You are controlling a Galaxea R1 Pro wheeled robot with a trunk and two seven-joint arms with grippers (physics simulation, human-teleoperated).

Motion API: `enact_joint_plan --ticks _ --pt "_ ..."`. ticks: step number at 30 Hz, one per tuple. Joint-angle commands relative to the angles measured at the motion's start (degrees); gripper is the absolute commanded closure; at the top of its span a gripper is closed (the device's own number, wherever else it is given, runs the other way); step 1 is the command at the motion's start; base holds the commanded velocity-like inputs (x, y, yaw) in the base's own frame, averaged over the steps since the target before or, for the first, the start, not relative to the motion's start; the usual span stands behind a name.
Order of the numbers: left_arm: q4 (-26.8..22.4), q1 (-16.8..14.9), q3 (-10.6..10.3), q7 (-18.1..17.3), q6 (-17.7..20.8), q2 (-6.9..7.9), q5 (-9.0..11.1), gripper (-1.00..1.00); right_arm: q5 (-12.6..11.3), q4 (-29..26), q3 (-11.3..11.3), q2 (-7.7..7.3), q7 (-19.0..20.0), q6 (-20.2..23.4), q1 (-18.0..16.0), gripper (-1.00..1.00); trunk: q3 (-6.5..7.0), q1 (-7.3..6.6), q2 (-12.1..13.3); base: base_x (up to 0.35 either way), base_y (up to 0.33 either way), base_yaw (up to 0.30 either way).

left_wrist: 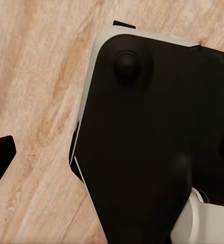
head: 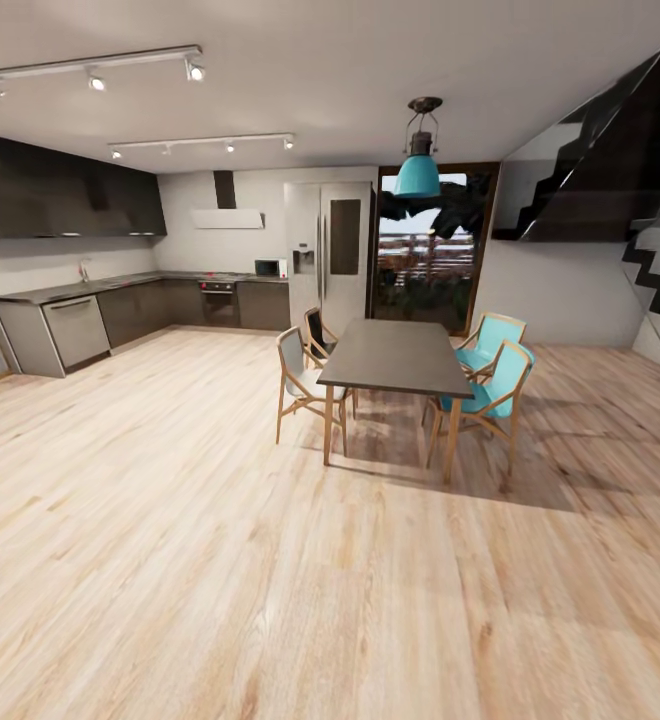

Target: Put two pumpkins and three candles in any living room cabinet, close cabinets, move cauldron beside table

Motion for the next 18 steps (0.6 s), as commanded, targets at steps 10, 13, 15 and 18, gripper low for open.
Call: enact_joint_plan --ticks 10,13,15,18 --pt "-0.02 -0.02 0.23 0.13 -0.13 -0.1 0.0 -1.0 0.13 -0.01 0.08 0.06 -0.1 -0.06 -0.02 -1.0 1.73 -2.2 3.97 0.0 0.0 0.0" --pt "-0.06 -0.11 0.14 -0.09 -0.08 -0.04 -0.11 -1.0 0.14 -0.01 0.08 0.06 -0.18 0.04 -0.02 -1.0 2.27 -2.86 5.18 0.0 0.0 0.0" --pt "-0.07 -0.18 0.1 -0.13 -0.06 0.01 -0.19 -1.0 0.14 -0.02 0.08 0.01 -0.16 0.13 -0.02 -1.0 2.63 -3.3 5.98 0.0 0.0 0.0" --pt "-0.07 -0.25 0.07 0.02 -0.05 0.05 -0.25 -1.0 0.15 -0.43 0.08 -0.02 -0.14 0.2 -0.16 -1.0 3.16 -3.95 7.18 0.0 0.0 0.0"
